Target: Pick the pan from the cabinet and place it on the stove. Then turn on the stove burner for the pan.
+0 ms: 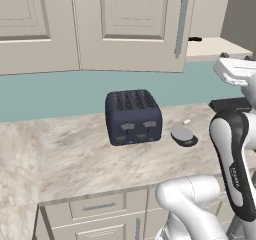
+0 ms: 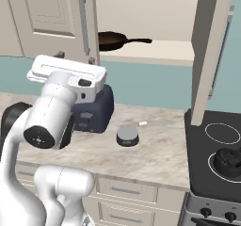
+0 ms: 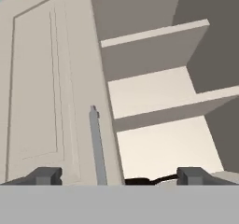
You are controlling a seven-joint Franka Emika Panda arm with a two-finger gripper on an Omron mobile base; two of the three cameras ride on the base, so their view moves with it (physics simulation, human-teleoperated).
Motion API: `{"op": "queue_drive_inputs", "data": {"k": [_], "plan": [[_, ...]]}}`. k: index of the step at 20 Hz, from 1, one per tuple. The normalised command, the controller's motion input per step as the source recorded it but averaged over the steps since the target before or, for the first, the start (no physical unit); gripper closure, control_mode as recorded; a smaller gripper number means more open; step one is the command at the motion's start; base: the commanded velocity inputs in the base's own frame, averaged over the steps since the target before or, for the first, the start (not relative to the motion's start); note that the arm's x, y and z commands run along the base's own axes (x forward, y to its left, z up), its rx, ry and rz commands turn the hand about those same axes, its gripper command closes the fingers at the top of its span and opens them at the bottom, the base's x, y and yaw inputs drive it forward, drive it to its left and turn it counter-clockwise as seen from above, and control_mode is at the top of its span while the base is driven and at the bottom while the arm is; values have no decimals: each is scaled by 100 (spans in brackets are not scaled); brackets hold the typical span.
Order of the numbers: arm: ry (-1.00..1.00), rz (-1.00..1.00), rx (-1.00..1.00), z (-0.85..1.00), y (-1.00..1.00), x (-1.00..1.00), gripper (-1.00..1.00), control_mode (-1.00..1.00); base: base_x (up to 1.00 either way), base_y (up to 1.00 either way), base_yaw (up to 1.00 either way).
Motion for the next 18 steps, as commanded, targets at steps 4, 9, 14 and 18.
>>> {"op": "queue_drive_inputs", "data": {"k": [4, 9, 14, 18], "plan": [[7, 4, 29, -2, -36, -3, -100, -100, 0, 0, 0], [20, 0, 31, 1, -20, 9, -100, -100, 0, 0, 0], [22, 7, 25, 2, -21, 36, -100, -100, 0, 0, 0], [20, 17, 23, -3, -10, 58, -100, -100, 0, 0, 0]]}}
